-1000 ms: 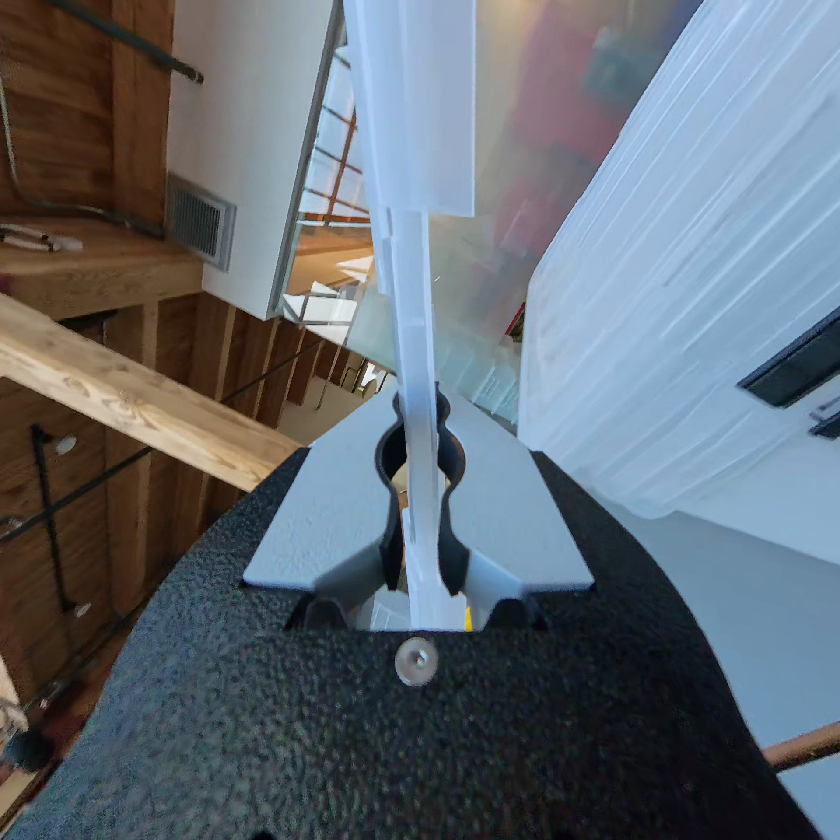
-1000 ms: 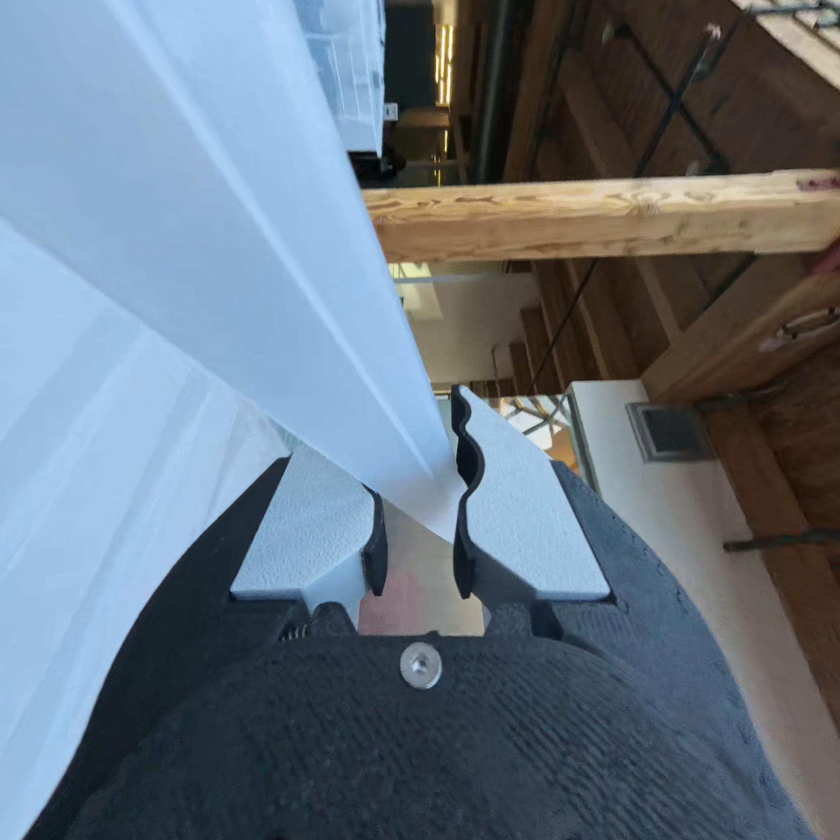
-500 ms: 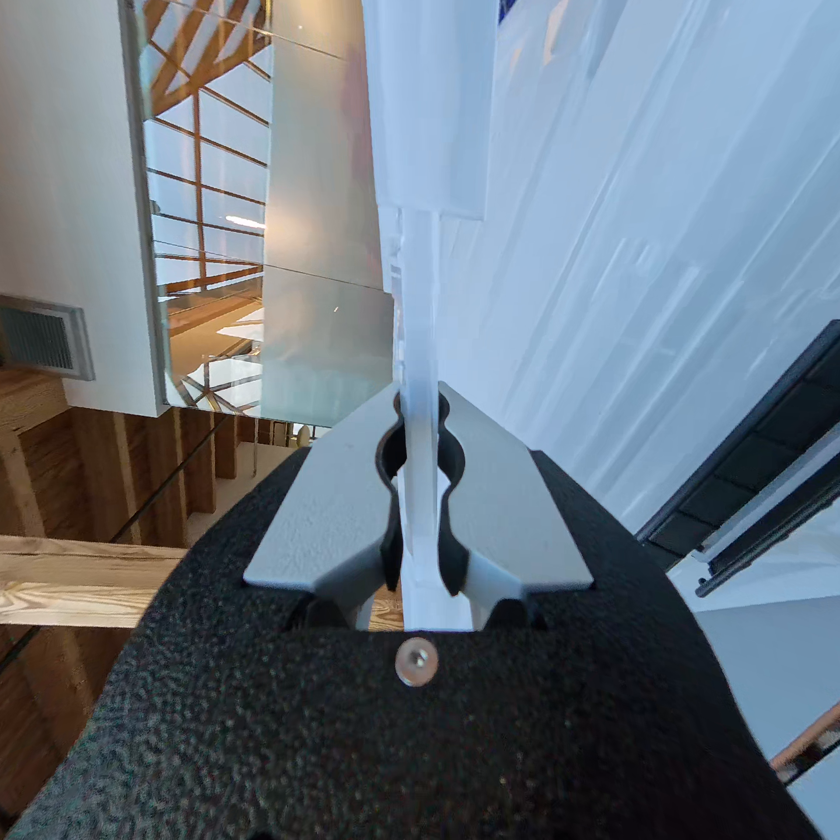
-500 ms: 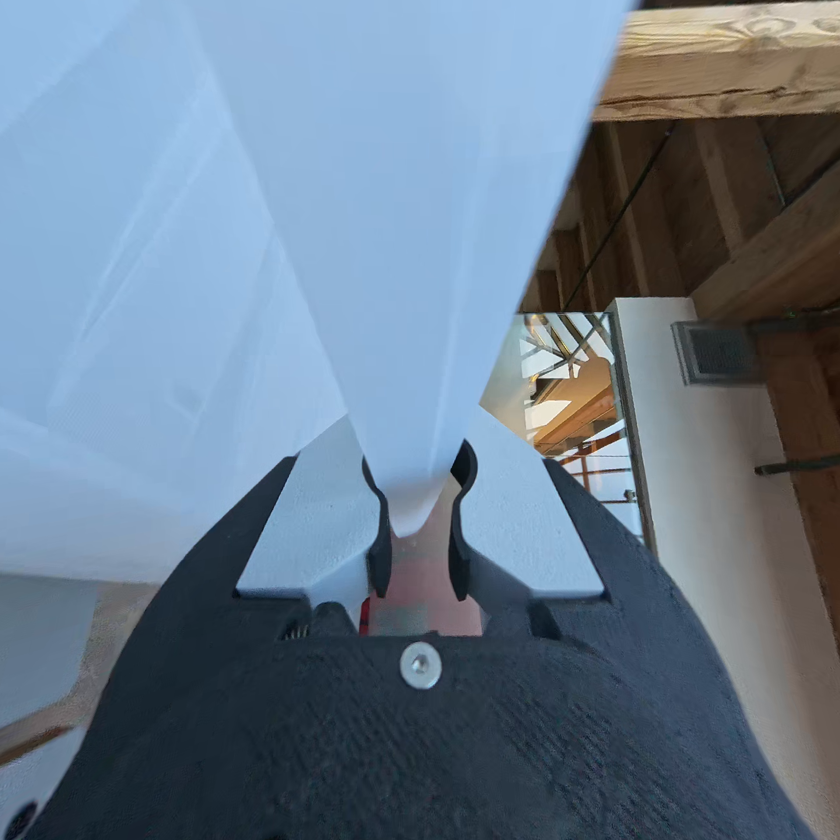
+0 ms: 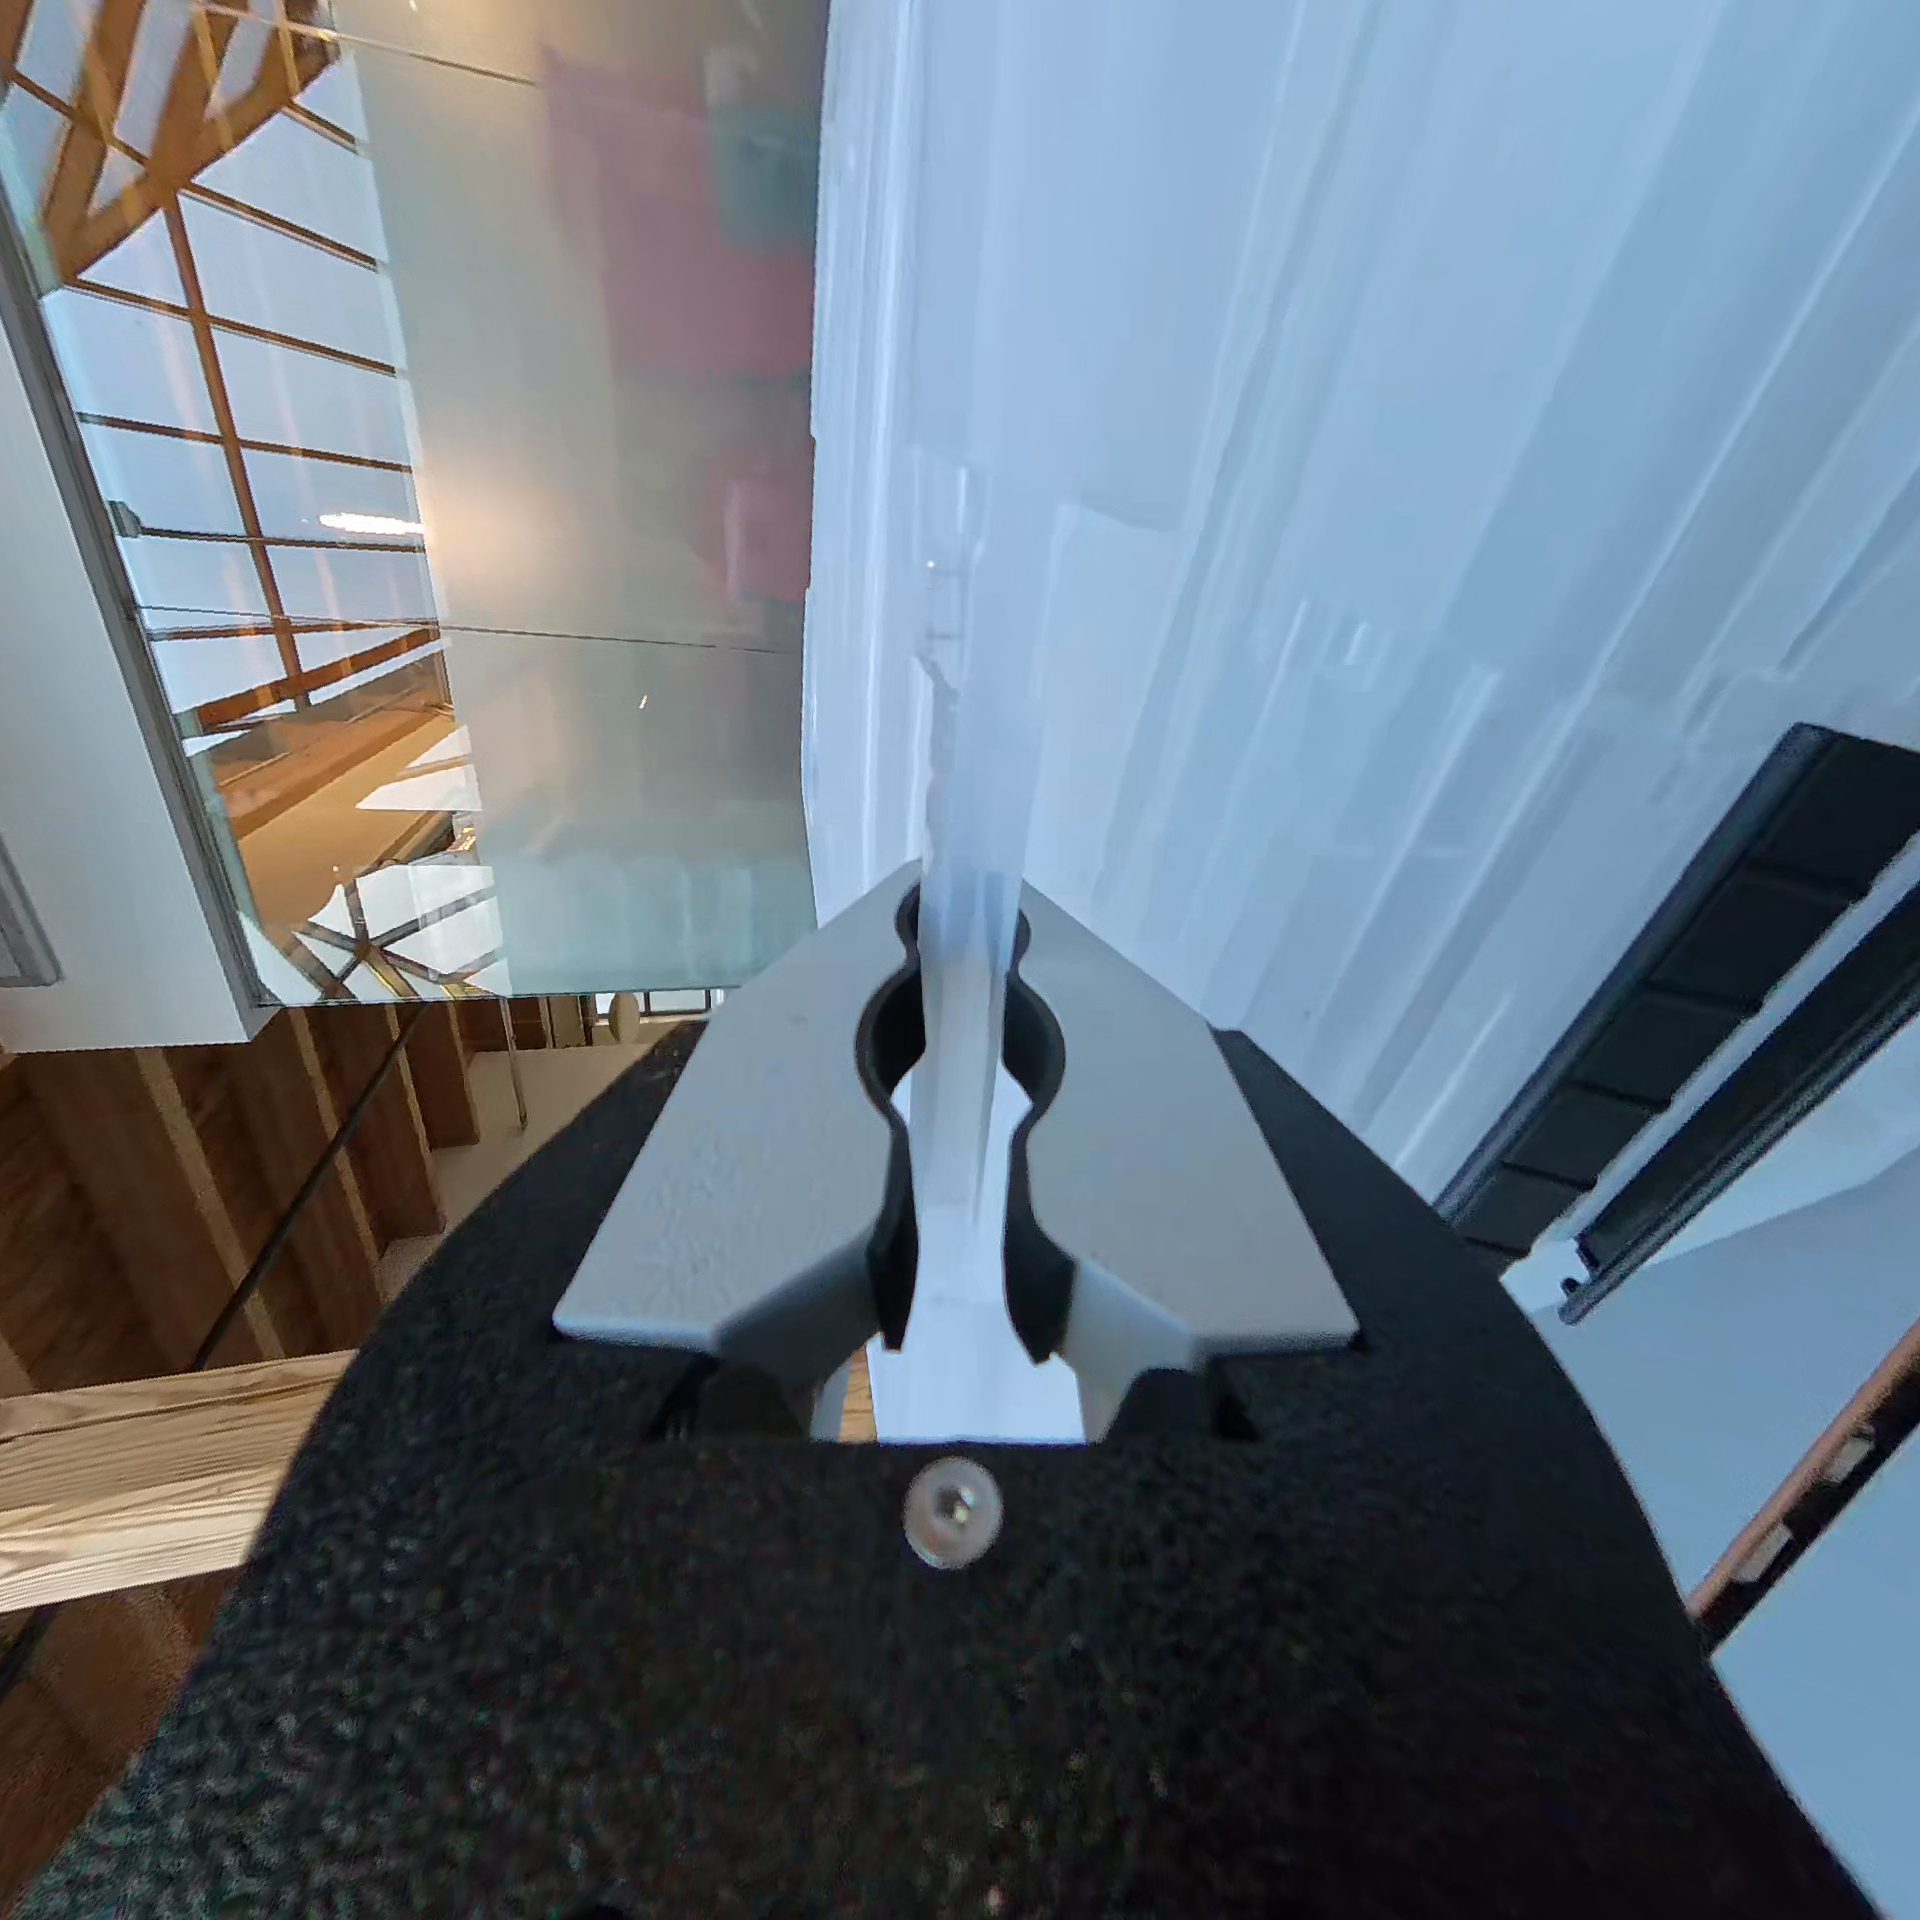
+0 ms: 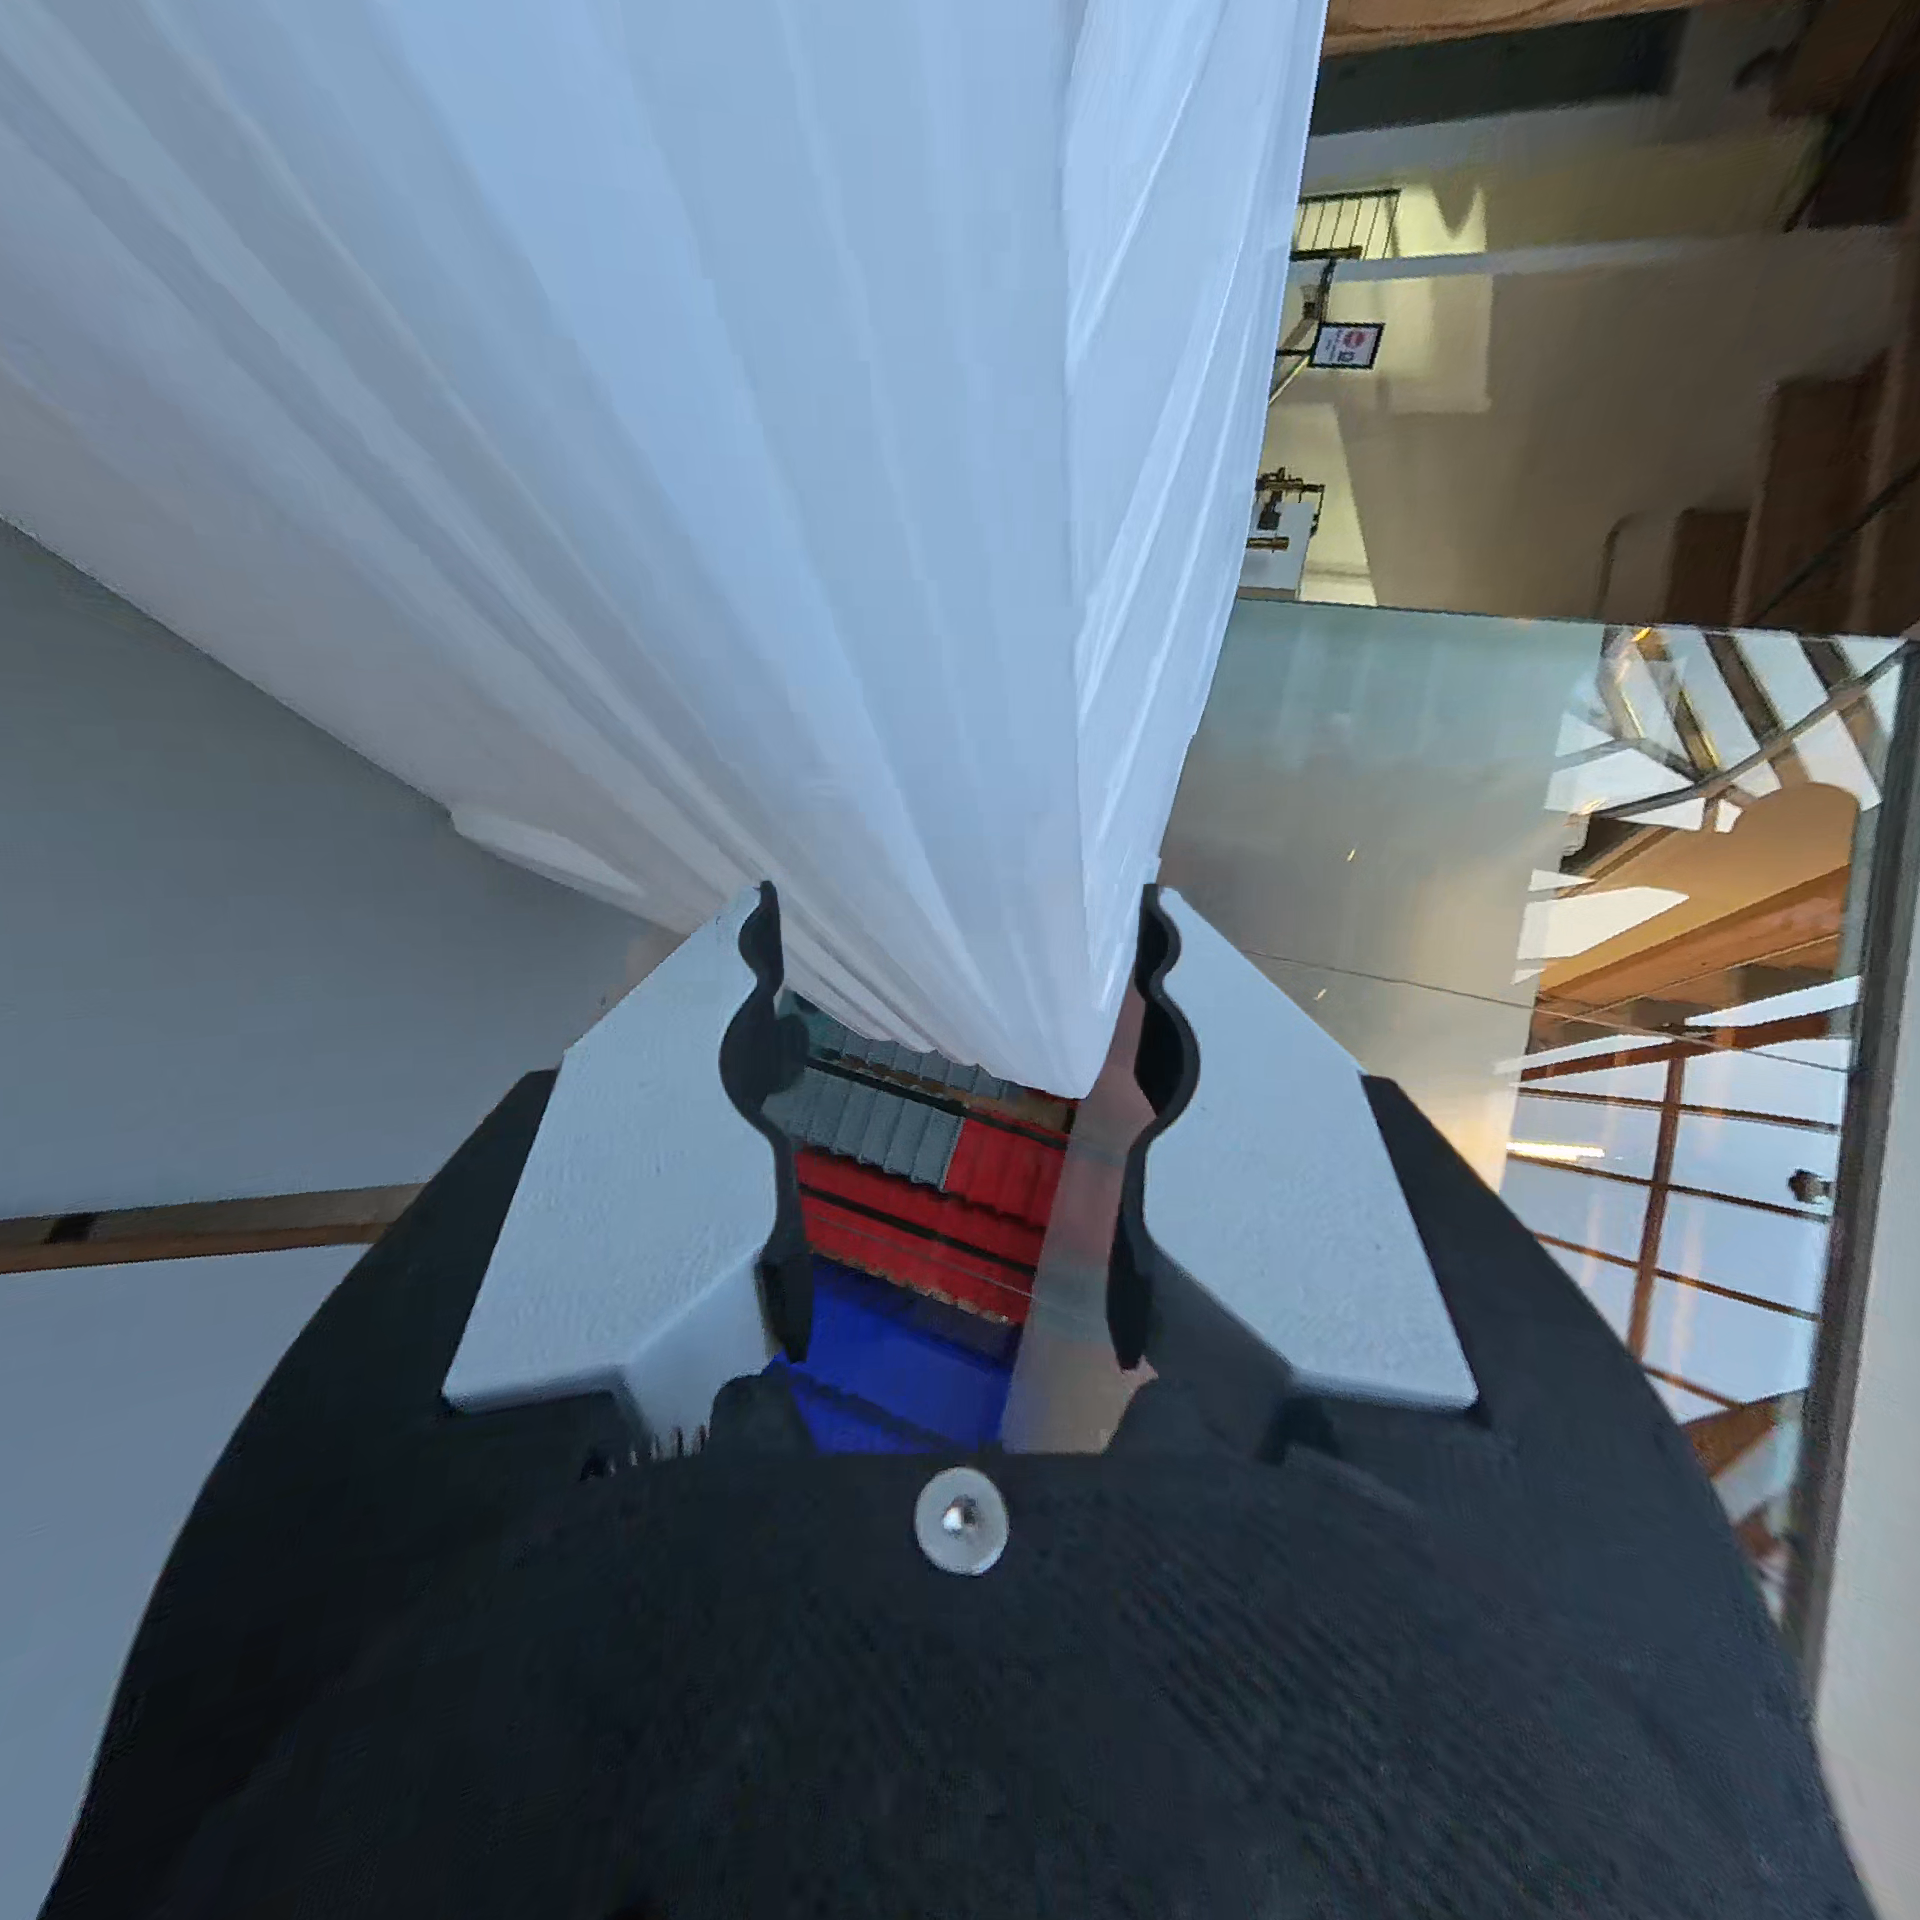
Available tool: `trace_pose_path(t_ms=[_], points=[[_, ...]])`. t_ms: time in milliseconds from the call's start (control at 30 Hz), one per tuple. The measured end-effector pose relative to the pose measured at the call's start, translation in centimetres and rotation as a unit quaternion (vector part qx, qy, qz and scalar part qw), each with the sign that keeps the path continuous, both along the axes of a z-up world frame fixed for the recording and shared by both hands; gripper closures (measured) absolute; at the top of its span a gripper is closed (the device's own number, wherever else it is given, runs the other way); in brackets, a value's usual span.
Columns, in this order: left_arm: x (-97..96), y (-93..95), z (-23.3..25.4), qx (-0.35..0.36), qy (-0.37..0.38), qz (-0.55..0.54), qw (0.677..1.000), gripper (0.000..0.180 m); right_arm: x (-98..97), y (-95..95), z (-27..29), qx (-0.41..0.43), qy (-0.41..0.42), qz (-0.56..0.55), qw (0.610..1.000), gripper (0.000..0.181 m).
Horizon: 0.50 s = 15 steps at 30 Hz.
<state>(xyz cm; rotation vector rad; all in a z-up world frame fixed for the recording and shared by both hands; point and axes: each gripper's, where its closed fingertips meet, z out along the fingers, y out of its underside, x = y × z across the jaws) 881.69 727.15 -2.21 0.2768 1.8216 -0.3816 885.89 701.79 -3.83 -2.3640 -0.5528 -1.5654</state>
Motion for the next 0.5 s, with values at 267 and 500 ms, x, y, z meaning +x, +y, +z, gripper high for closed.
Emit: trace_pose_path(t_ms=[267,500], points=[[-1.2,0.5,-1.4,0.005,0.098,-0.045,0.994,0.149,-9.2,6.0,-1.2,0.113,0.129,0.084,0.981,0.116],[-4.5,2.2,-1.5,0.0,0.207,-0.064,0.976,0.141,-12.3,7.6,-0.8,0.141,0.149,0.108,0.973,0.123]])
